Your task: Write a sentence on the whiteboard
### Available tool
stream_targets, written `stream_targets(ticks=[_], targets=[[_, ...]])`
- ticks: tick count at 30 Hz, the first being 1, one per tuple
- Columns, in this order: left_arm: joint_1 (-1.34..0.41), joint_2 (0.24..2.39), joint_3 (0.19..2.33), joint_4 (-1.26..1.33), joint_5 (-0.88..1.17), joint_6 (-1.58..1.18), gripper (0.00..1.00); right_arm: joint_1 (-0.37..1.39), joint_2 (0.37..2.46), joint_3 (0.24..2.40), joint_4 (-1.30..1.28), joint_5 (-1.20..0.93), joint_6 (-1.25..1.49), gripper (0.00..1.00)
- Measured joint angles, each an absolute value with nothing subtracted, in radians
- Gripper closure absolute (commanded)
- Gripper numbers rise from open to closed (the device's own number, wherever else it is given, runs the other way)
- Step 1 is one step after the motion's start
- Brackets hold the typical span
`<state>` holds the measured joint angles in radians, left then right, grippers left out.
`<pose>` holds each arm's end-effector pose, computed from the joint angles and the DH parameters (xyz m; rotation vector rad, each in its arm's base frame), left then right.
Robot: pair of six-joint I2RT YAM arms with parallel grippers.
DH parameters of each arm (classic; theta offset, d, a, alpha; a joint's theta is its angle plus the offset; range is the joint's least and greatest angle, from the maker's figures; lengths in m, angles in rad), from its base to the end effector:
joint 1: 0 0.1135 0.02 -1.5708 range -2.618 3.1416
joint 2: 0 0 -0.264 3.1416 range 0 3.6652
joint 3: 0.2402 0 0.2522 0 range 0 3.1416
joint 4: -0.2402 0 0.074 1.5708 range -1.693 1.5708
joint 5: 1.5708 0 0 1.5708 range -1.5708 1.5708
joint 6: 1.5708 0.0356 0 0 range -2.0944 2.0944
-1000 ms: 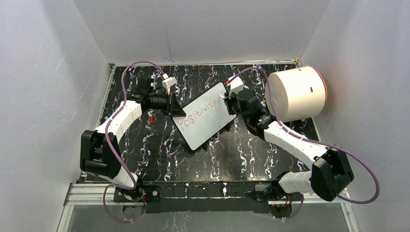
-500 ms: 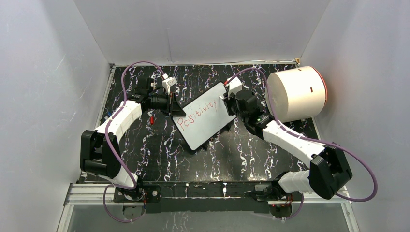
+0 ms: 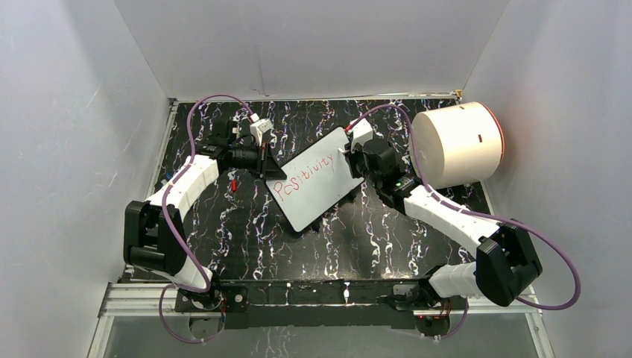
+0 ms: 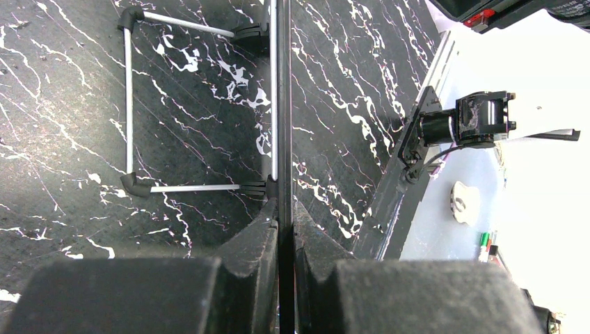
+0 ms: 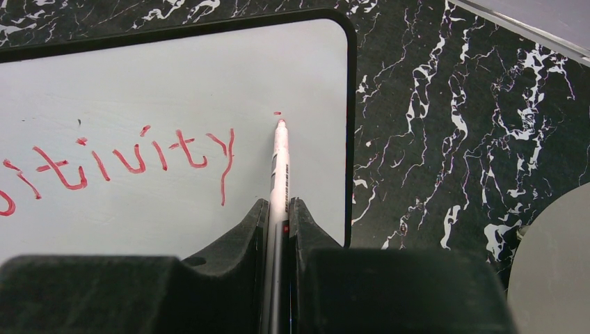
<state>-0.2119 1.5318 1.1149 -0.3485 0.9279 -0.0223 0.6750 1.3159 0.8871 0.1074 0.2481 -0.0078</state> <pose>0.3134 -0.0966 0.2669 0.6702 2.1301 -1.1940 0.2429 0.1832 0.2874 -0.4703 1.8286 0.2224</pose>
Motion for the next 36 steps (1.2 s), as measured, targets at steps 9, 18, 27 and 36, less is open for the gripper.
stream_targets(ticks=[9, 18, 27, 36], targets=[[-0.212, 1.532, 1.115, -0.349, 0.928, -0.022, 1.00, 0.675, 1.316, 0.887, 0.096, 0.247, 0.002, 1.00], [-0.212, 1.532, 1.116, -0.349, 0.927, -0.022, 1.00, 0.674, 1.316, 0.887, 0.074, 0.247, 0.015, 1.00], [-0.212, 1.532, 1.116, -0.350, 0.927, -0.022, 1.00, 0.674, 1.312, 0.886, 0.066, 0.249, 0.022, 1.00], [-0.213, 1.532, 1.116, -0.353, 0.927, -0.022, 1.00, 0.674, 1.275, 0.874, 0.055, 0.257, 0.027, 1.00]])
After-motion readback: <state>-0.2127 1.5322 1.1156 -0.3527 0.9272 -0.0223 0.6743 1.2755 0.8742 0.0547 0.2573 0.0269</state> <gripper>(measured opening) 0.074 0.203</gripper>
